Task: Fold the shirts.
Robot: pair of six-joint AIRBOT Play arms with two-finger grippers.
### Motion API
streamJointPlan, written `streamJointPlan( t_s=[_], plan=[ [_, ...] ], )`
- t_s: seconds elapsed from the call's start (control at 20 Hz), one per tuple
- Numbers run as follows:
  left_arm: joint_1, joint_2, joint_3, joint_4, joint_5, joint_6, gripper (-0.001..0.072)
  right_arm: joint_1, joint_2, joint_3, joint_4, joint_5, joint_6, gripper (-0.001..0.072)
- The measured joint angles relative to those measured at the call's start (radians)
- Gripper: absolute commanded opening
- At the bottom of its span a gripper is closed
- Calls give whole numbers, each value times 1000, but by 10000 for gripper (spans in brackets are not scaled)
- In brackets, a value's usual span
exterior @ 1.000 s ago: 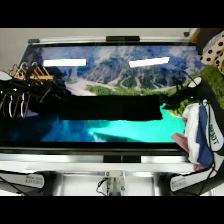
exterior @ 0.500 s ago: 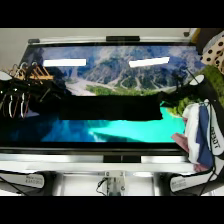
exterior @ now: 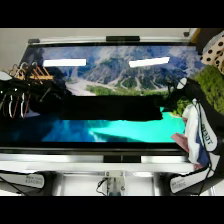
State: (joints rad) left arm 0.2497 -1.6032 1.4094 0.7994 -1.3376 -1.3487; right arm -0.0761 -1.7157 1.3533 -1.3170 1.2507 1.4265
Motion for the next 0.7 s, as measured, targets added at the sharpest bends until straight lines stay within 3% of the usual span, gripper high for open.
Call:
streamJointPlan(
  t_s=[0.3,0.45,0.6,0.65,0.7],
  plan=[
    [0,0,0,0,1,0,719,1,-15,1,80,-55,-31,682],
    [0,0,0,0,1,0,719,1,-28,-1,167,-68,-63,442],
    [0,0,0,0,2,0,718,1,-33,-2,212,-55,-95,132],
    [0,0,0,0,2,0,719,2,-33,-1,227,-60,-101,65],
    [0,0,0,0,2,0,718,3,-33,-1,247,-54,-108,65]
  ],
)
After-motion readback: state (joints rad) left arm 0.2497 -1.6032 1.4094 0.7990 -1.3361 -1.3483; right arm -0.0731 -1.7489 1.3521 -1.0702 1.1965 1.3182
